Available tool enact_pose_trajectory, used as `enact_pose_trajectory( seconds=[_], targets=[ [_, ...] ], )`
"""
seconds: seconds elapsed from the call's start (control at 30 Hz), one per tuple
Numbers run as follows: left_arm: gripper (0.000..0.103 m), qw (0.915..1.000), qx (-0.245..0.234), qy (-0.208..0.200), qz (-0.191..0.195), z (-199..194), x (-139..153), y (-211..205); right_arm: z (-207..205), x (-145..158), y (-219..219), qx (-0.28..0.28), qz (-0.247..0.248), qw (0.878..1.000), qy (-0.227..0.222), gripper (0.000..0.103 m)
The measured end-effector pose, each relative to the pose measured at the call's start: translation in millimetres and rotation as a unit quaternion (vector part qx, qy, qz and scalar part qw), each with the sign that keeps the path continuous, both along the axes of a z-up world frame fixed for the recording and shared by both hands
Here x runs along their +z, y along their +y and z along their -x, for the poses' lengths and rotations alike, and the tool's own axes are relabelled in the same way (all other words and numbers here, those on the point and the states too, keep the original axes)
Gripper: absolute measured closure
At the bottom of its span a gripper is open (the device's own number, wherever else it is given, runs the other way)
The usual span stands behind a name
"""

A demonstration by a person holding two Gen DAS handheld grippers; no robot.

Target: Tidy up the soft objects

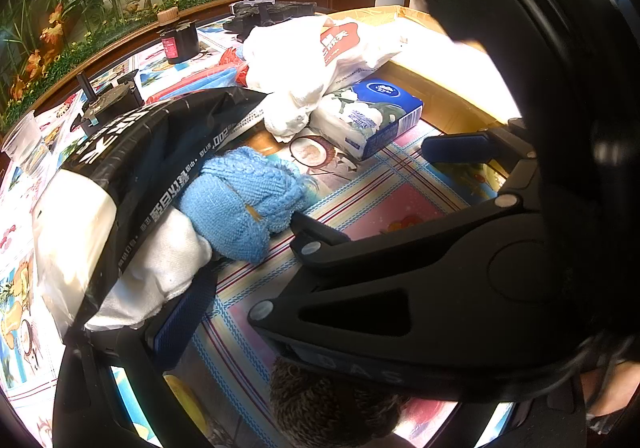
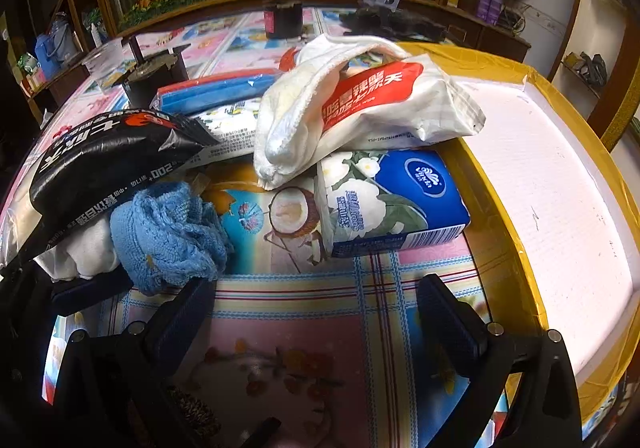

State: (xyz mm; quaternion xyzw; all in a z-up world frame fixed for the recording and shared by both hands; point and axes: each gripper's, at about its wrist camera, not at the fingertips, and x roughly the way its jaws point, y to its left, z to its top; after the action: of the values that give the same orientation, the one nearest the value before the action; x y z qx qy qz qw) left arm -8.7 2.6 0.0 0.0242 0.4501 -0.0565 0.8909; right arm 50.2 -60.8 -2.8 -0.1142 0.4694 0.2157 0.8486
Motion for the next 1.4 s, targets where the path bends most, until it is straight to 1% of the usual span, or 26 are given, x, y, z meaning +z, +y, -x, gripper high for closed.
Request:
enact_pose_trajectory(
  seconds=[0.1, 0.17, 0.2, 0.23, 0.27, 0.33, 0.4, 0.47, 0.53, 0.63, 0.7, 0.77, 0.83, 0.87, 0.9, 0.93, 1.0, 1.07, 1.1, 1.17, 1.2, 1.23, 1.3, 1.4],
  targets=[
    [0.000, 0.9998, -0.007, -0.003, 0.019, 2.3, 1.4, 4.3, -1.3, 2.4, -2.1, -0.009, 0.026, 0.999, 0.045, 0.001],
    [0.001, 0.9998, -0.014, -0.002, 0.015, 3.2, 1.2, 3.0, 2.1, 3.2, -9.7, -0.009, 0.033, 0.997, 0.064, 0.001],
    [0.001, 0.9999, -0.014, 0.002, 0.007, 2.0, 0.0, 0.9, 5.3, 3.7, -16.0, -0.012, 0.036, 0.997, 0.069, 0.001],
    [0.000, 0.9999, -0.015, 0.000, -0.006, 1.2, 0.0, -3.4, 8.1, 5.1, -20.7, -0.011, 0.029, 0.997, 0.070, 0.001],
    [0.000, 0.9997, -0.024, 0.002, -0.003, 0.7, -0.6, -5.6, 11.7, 7.3, -25.2, -0.008, 0.022, 0.997, 0.073, 0.001],
    [0.000, 0.9993, -0.037, 0.002, -0.005, 0.3, -1.8, -9.0, 16.9, 14.5, -33.7, -0.008, 0.017, 0.997, 0.070, 0.001],
    [0.000, 0.9993, -0.038, 0.002, -0.002, -1.5, -1.7, -9.1, 25.6, 25.3, -38.8, 0.012, 0.012, 0.998, 0.059, 0.001],
    [0.000, 0.9992, -0.039, 0.003, -0.001, -1.4, -1.8, -8.4, 32.5, 33.9, -41.1, 0.016, 0.029, 0.999, 0.037, 0.001],
    [0.000, 0.9991, -0.041, 0.007, -0.002, 0.7, -1.4, -7.0, 40.3, 38.8, -44.2, 0.024, 0.028, 0.999, 0.026, 0.001],
    [0.000, 0.9987, -0.047, 0.017, -0.007, 11.4, 1.0, -4.5, 53.0, 46.6, -51.9, 0.048, 0.004, 0.999, 0.016, 0.001],
    [0.000, 0.9991, -0.033, 0.023, -0.011, 15.1, 2.6, 5.3, 65.1, 55.7, -55.8, 0.068, -0.011, 0.998, -0.007, 0.001],
    [0.000, 0.9996, -0.014, 0.024, 0.001, 21.4, 7.5, 21.4, 77.4, 67.9, -60.5, 0.085, -0.030, 0.995, -0.037, 0.001],
    [0.000, 0.9995, 0.000, 0.005, 0.031, 31.3, 16.4, 40.5, 91.0, 92.6, -64.4, 0.096, -0.066, 0.988, -0.098, 0.001],
    [0.000, 0.9988, 0.005, -0.005, 0.048, 35.5, 21.0, 50.0, 95.2, 104.3, -69.8, 0.091, -0.080, 0.982, -0.143, 0.001],
    [0.000, 0.9976, 0.013, -0.018, 0.065, 40.1, 25.9, 61.0, 96.8, 114.7, -73.9, 0.080, -0.081, 0.976, -0.187, 0.001],
    [0.000, 0.9963, 0.022, -0.026, 0.079, 43.4, 28.6, 70.8, 94.8, 119.6, -75.5, 0.072, -0.076, 0.973, -0.205, 0.001],
    [0.000, 0.9932, 0.044, -0.036, 0.101, 46.7, 30.3, 88.1, 81.0, 126.1, -73.6, 0.046, -0.045, 0.973, -0.220, 0.001],
    [0.000, 0.9899, 0.070, -0.034, 0.118, 42.4, 29.7, 102.7, 75.3, 131.1, -71.2, 0.022, -0.018, 0.966, -0.258, 0.001],
    [0.000, 0.9884, 0.081, -0.031, 0.124, 41.1, 28.4, 108.6, 74.8, 133.1, -68.0, 0.013, -0.002, 0.956, -0.292, 0.001],
    [0.000, 0.9863, 0.096, -0.027, 0.132, 38.8, 26.7, 115.7, 70.9, 133.7, -63.8, 0.002, 0.023, 0.940, -0.341, 0.001],
    [0.000, 0.9857, 0.097, -0.026, 0.135, 39.0, 26.4, 116.5, 64.1, 130.7, -59.6, -0.004, 0.032, 0.935, -0.352, 0.001],
    [0.000, 0.9857, 0.097, -0.026, 0.136, 39.3, 25.7, 116.6, 57.5, 127.3, -57.0, -0.005, 0.036, 0.938, -0.345, 0.001],
    [0.000, 0.9862, 0.094, -0.024, 0.134, 37.2, 24.8, 116.1, 34.0, 116.8, -51.4, -0.002, 0.038, 0.951, -0.306, 0.001],
    [0.000, 0.9851, 0.094, -0.019, 0.143, 37.7, 23.0, 117.4, 7.4, 98.9, -52.2, -0.022, 0.062, 0.957, -0.282, 0.001]
  ],
)
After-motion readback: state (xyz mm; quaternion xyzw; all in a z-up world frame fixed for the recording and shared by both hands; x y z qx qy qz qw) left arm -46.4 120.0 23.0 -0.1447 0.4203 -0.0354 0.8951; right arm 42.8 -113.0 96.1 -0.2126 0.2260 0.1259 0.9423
